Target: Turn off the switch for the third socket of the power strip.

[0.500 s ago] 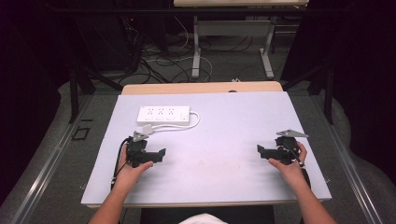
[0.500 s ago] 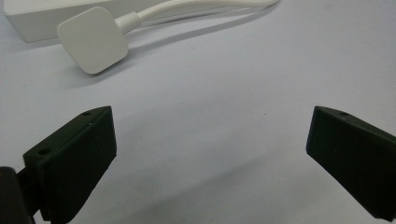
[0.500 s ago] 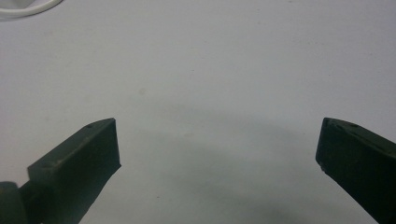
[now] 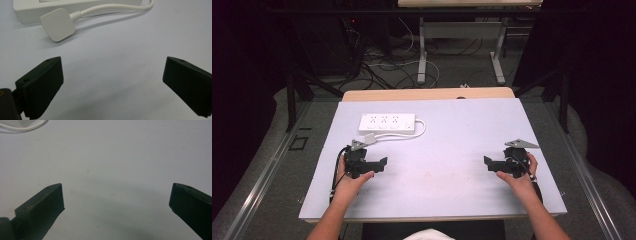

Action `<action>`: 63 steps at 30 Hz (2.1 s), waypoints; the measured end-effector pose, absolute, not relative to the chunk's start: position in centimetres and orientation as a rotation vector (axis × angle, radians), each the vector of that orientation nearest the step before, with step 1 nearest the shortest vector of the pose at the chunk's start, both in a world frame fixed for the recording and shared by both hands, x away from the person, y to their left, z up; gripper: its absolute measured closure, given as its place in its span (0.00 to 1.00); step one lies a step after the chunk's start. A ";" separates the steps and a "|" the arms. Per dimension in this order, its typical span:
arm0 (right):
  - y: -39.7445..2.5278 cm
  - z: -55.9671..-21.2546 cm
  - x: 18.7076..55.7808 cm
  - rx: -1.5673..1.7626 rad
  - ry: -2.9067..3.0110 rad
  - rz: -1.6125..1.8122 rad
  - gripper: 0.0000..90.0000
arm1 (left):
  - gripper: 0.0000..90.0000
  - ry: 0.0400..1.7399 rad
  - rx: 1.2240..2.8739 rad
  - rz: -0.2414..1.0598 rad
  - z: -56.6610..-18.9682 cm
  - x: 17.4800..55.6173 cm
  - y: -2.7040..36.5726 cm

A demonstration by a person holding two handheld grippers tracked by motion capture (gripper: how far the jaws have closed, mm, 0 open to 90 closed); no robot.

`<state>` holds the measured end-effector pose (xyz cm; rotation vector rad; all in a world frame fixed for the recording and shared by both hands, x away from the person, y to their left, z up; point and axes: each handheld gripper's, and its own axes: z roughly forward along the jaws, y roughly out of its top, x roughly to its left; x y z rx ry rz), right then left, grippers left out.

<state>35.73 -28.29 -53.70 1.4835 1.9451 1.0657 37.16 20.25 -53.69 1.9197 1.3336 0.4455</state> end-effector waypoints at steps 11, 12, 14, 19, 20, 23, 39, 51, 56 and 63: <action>-28.4 -53.7 35.6 1.494 1.931 1.064 0.00 | 0.07 1.345 1.872 0.436 -52.0 37.9 20.2; -28.4 -53.7 35.5 1.491 1.934 1.064 0.00 | 0.08 1.345 1.872 0.436 -52.0 37.9 20.2; -28.4 -53.7 35.5 1.486 1.931 1.060 0.00 | 0.09 1.346 1.856 0.446 -51.5 38.2 20.3; -28.4 -53.7 35.4 1.491 1.930 1.055 0.00 | 0.10 1.353 1.848 0.449 -50.8 38.5 20.5; -28.4 -53.7 35.4 1.493 1.930 1.052 0.00 | 0.11 1.351 1.846 0.447 -50.6 38.6 20.5; -28.5 -53.7 35.4 1.486 1.931 1.048 0.00 | 0.13 1.348 1.849 0.451 -50.3 38.7 20.5; -28.4 -53.8 35.3 1.501 1.927 1.049 0.00 | 0.19 1.318 1.887 0.445 -47.3 40.0 19.9; -28.6 -53.9 35.4 1.501 1.930 1.055 0.00 | 0.22 1.311 1.891 0.428 -45.8 41.1 19.7; -28.5 -53.9 35.4 1.507 1.927 1.059 0.00 | 0.23 1.321 1.896 0.431 -45.3 41.6 19.9; -28.4 -54.0 35.4 1.513 1.929 1.062 0.00 | 0.25 1.346 1.888 0.417 -44.8 42.3 20.1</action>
